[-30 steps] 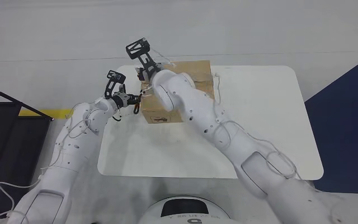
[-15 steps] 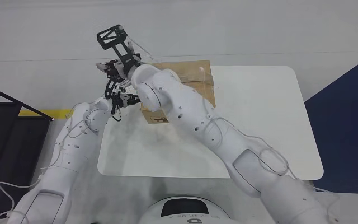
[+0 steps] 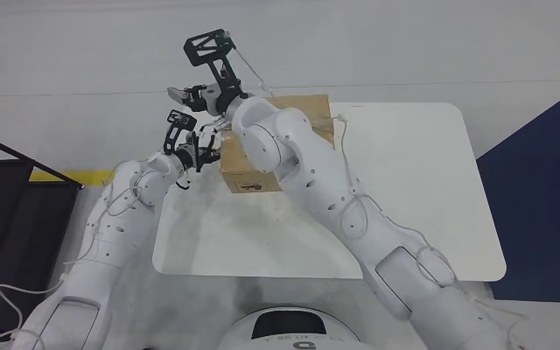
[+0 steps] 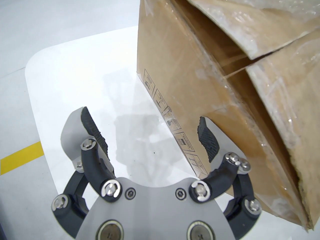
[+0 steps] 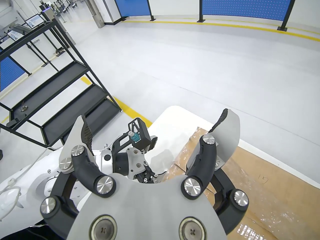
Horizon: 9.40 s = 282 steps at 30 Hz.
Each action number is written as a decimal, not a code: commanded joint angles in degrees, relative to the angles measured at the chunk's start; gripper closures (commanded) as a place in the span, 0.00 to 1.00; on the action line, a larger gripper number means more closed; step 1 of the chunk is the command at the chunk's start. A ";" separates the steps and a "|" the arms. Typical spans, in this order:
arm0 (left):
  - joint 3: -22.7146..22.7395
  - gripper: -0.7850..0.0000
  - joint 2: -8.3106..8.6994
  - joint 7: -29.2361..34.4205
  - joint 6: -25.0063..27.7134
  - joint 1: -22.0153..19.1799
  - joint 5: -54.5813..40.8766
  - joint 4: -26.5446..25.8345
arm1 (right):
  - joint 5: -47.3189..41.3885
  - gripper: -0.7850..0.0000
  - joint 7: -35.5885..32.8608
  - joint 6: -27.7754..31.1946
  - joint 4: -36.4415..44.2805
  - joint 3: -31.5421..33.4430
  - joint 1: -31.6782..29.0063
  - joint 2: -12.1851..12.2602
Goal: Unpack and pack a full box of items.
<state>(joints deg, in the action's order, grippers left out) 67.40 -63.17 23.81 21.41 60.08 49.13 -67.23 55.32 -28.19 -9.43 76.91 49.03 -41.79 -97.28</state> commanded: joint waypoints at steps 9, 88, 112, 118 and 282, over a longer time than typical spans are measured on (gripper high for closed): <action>0.00 0.00 0.00 0.00 0.00 0.00 0.00 0.00 | -8.67 0.00 16.88 0.43 25.43 21.57 -33.23 4.41; 4.93 0.00 0.74 -2.41 -2.56 0.89 -0.22 -6.78 | -38.78 0.00 31.09 14.20 -1.16 25.99 -27.32 4.60; 10.74 0.00 -0.41 19.08 -14.15 -4.14 -38.11 -0.21 | -38.46 0.00 29.39 14.51 -3.48 25.43 -25.29 5.16; 11.18 0.00 -1.87 35.98 -30.34 -11.77 -62.51 14.21 | -37.73 0.00 29.63 14.15 -1.80 25.67 -26.52 5.43; 3.29 1.00 -0.18 34.57 -18.26 -10.53 -60.78 15.73 | -42.32 0.00 29.45 -0.11 -1.53 17.07 -23.12 4.07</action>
<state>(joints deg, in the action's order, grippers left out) 70.69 -63.36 58.38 3.15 49.55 -11.65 -51.49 13.22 1.59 -9.44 75.82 66.36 -65.29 -93.14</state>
